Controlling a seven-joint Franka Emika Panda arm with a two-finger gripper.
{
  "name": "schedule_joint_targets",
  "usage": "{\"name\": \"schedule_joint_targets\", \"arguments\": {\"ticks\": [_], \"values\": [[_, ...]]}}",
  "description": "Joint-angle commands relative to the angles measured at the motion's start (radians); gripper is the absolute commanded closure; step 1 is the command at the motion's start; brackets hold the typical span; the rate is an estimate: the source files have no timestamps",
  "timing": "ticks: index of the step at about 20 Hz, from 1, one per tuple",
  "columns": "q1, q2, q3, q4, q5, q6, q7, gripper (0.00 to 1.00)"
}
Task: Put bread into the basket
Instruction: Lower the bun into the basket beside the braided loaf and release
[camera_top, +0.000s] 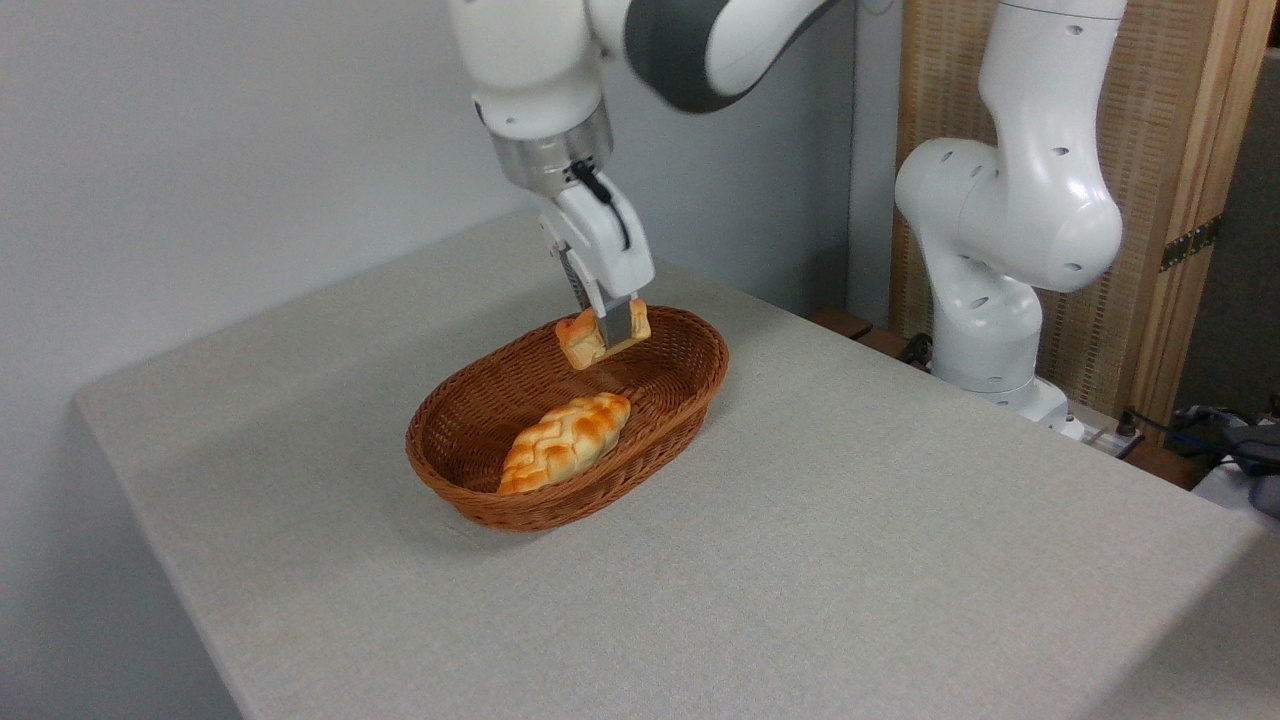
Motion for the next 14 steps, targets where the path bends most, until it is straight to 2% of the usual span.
{"name": "schedule_joint_targets", "arguments": {"ticks": [1,3,4,5,14], "values": [[-0.057,-0.018,0.009,-0.087,-0.001,0.068,0.009,0.37],[-0.060,-0.016,0.009,-0.107,0.001,0.091,0.013,0.12],[-0.060,-0.016,0.008,-0.107,0.005,0.093,0.013,0.04],[-0.060,-0.016,0.008,-0.107,0.020,0.093,0.013,0.00],[-0.054,-0.010,0.009,-0.107,0.027,0.114,0.015,0.00]]}}
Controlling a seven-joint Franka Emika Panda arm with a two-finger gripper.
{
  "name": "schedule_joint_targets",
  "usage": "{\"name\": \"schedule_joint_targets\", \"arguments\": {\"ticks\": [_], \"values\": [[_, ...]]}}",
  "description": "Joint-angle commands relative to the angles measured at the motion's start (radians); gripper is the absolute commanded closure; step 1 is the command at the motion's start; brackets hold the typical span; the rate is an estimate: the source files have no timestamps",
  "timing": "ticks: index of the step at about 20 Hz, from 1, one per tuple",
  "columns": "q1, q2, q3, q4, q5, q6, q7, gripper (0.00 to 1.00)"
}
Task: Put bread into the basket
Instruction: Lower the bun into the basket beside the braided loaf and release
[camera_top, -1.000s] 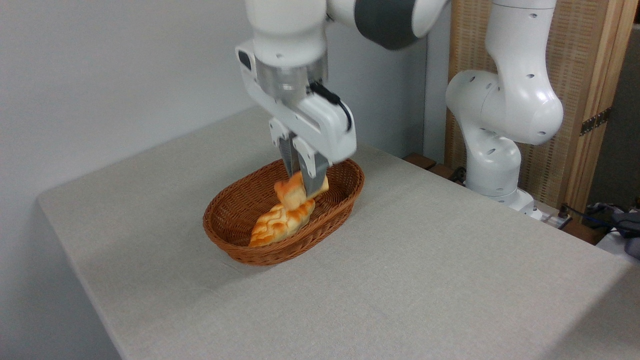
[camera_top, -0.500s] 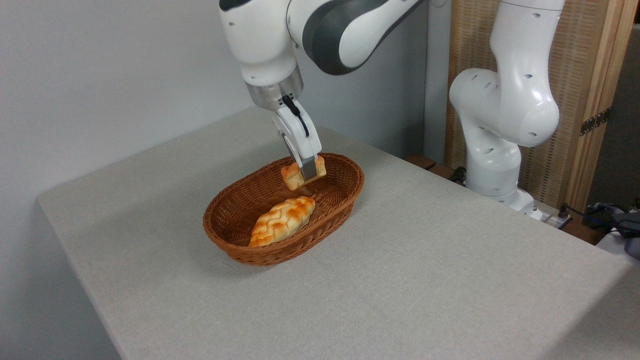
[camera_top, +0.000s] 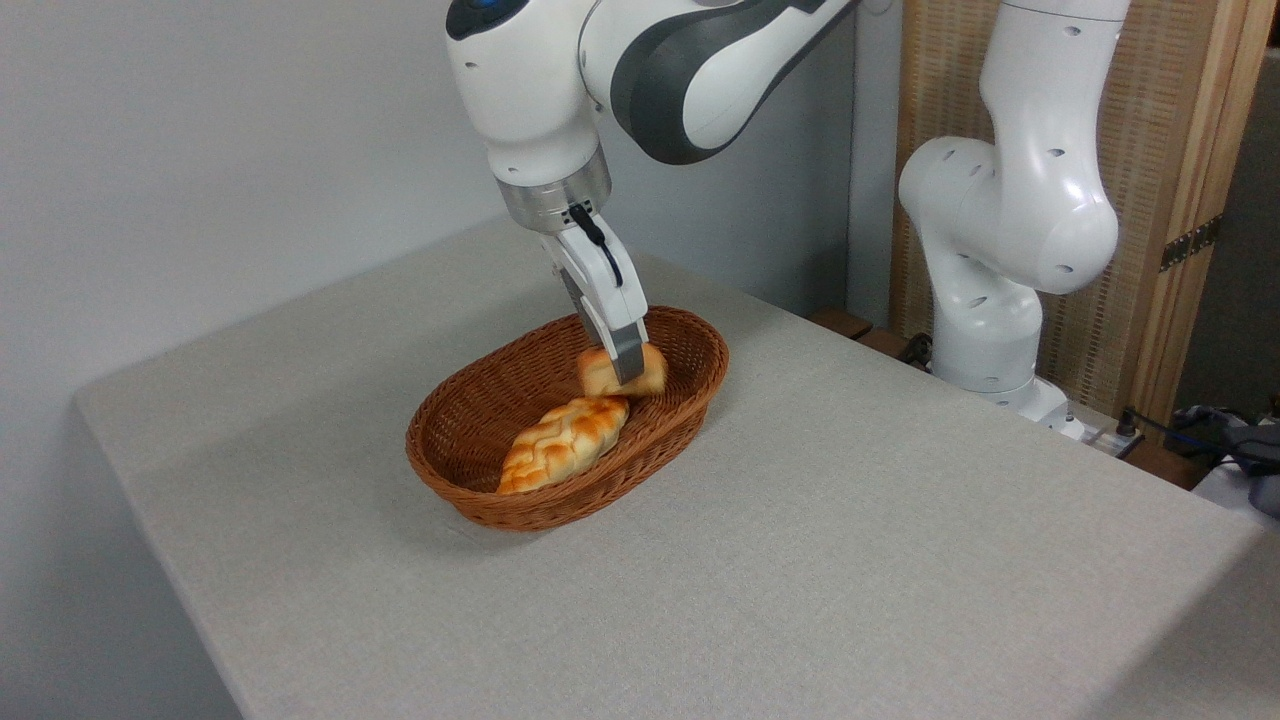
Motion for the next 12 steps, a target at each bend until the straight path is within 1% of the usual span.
{"name": "schedule_joint_targets", "arguments": {"ticks": [1,3,4,6,8,9,10,12], "values": [[-0.002,-0.012,0.009,-0.010,0.015,0.022,0.010,0.00],[0.003,-0.014,0.009,-0.004,0.015,0.039,0.010,0.00],[0.007,-0.015,0.009,0.004,0.024,0.053,0.010,0.00],[0.016,-0.014,0.010,0.050,0.054,0.053,0.007,0.00],[0.019,-0.011,0.021,0.104,0.056,0.053,0.003,0.00],[0.025,0.005,0.025,0.142,0.056,0.053,-0.001,0.00],[0.047,0.018,0.026,0.183,0.057,0.050,-0.004,0.00],[0.074,0.048,0.026,0.246,0.059,0.042,-0.005,0.00]]}}
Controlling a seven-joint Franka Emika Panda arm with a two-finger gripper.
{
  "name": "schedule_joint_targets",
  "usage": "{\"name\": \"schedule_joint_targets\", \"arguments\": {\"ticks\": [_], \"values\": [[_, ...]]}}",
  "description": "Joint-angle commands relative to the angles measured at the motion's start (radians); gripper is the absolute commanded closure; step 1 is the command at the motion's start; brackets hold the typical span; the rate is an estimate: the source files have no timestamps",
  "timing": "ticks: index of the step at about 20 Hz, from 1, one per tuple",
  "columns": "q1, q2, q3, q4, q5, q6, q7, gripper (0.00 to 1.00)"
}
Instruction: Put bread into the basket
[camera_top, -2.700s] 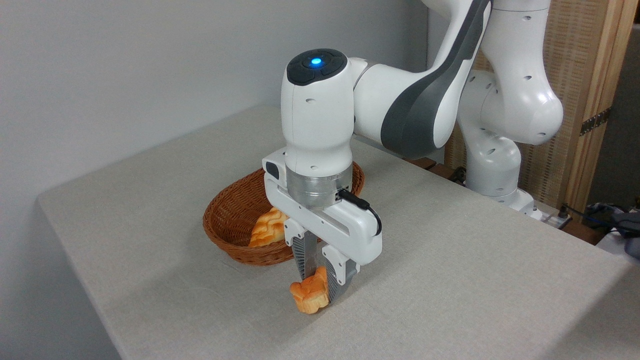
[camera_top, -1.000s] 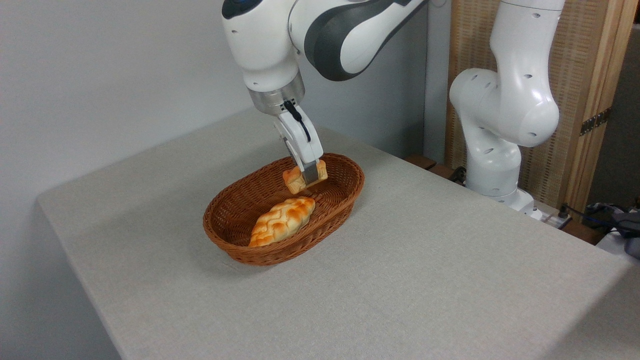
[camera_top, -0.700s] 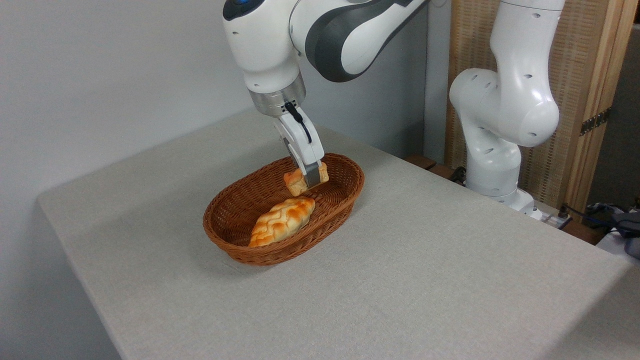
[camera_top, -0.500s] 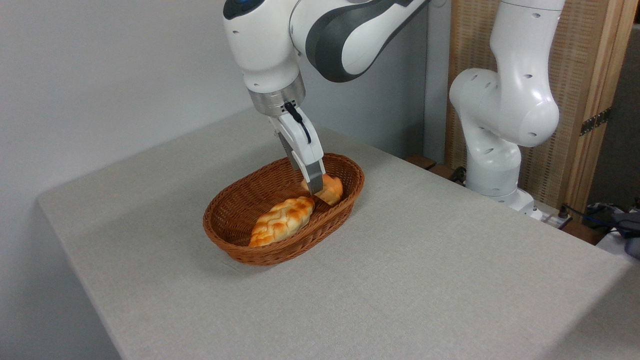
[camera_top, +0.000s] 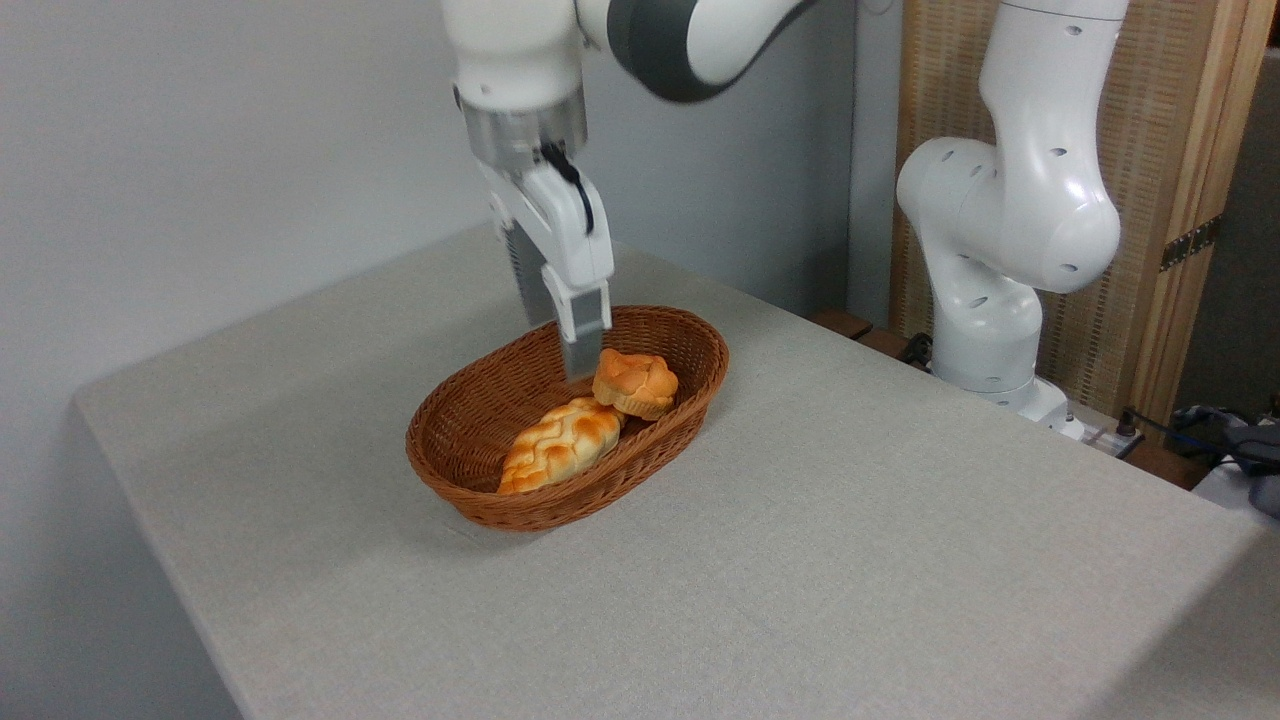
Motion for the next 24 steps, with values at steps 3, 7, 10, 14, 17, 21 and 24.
{"name": "schedule_joint_targets", "arguments": {"ticks": [3,7,10,14,17,21,24], "values": [[0.091,0.127,-0.019,0.231,0.052,-0.047,-0.096,0.00],[0.101,0.235,-0.027,0.427,0.118,-0.156,-0.139,0.00],[0.146,0.242,-0.027,0.464,0.164,-0.194,-0.135,0.00],[0.149,0.247,-0.029,0.500,0.166,-0.236,-0.138,0.00],[0.149,0.247,-0.046,0.520,0.164,-0.277,-0.139,0.00],[0.149,0.247,-0.053,0.515,0.166,-0.279,-0.136,0.00],[0.149,0.245,-0.046,0.514,0.167,-0.279,-0.138,0.00]]}}
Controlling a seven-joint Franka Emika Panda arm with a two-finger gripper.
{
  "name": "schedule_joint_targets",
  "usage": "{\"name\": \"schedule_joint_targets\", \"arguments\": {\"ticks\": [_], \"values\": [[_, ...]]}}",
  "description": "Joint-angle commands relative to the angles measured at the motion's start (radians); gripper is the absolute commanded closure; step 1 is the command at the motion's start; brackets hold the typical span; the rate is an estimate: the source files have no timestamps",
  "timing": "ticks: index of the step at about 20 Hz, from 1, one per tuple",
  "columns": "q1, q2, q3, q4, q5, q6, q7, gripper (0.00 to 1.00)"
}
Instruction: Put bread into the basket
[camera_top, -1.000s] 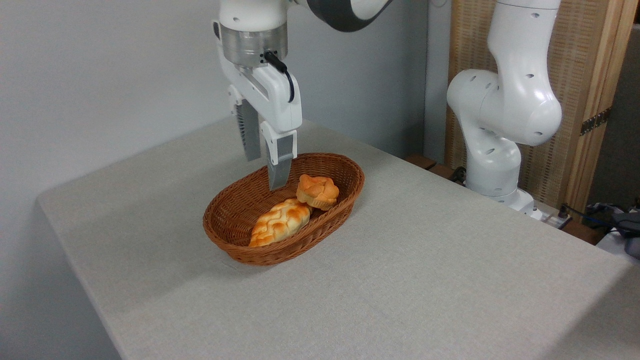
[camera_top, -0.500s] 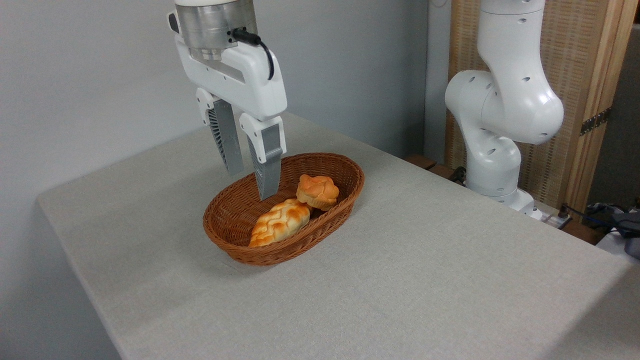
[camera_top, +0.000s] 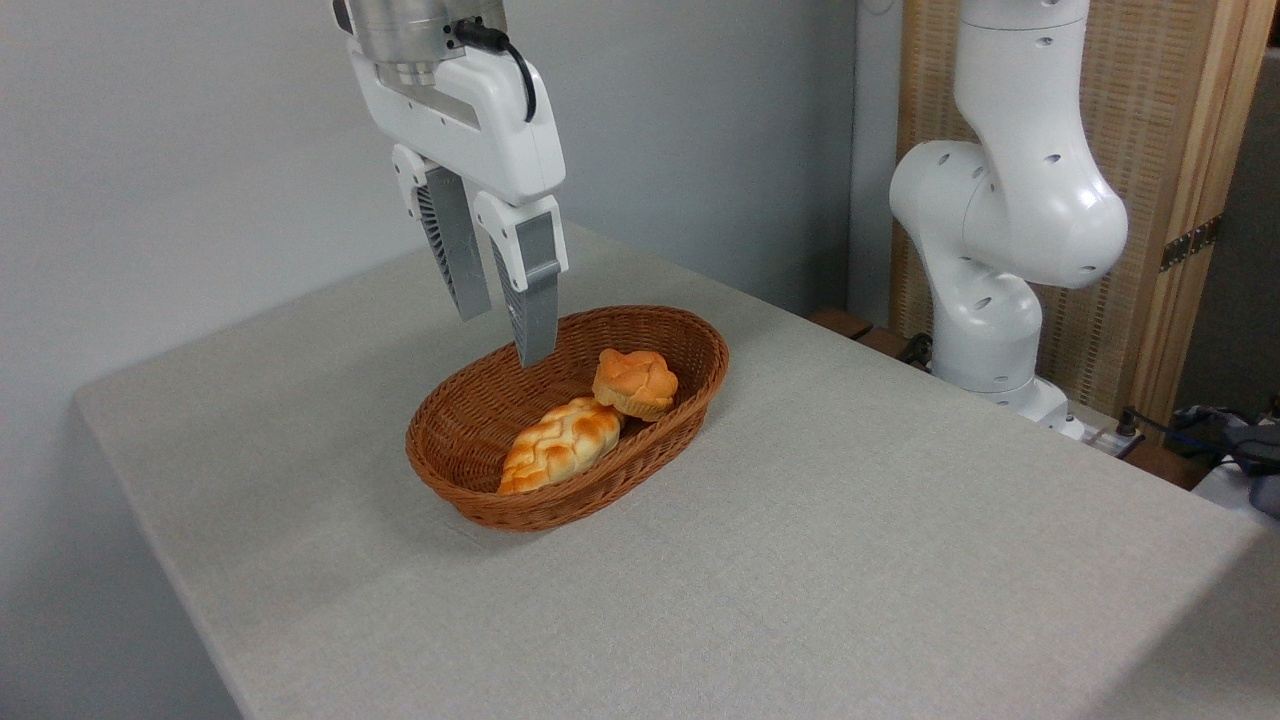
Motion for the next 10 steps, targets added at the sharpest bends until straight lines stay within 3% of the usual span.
{"name": "schedule_joint_targets", "arguments": {"ticks": [1,10], "values": [[0.004,0.008,0.005,0.019,0.017,-0.029,-0.010,0.00],[0.004,0.009,0.006,0.018,0.008,-0.021,-0.056,0.00]]}}
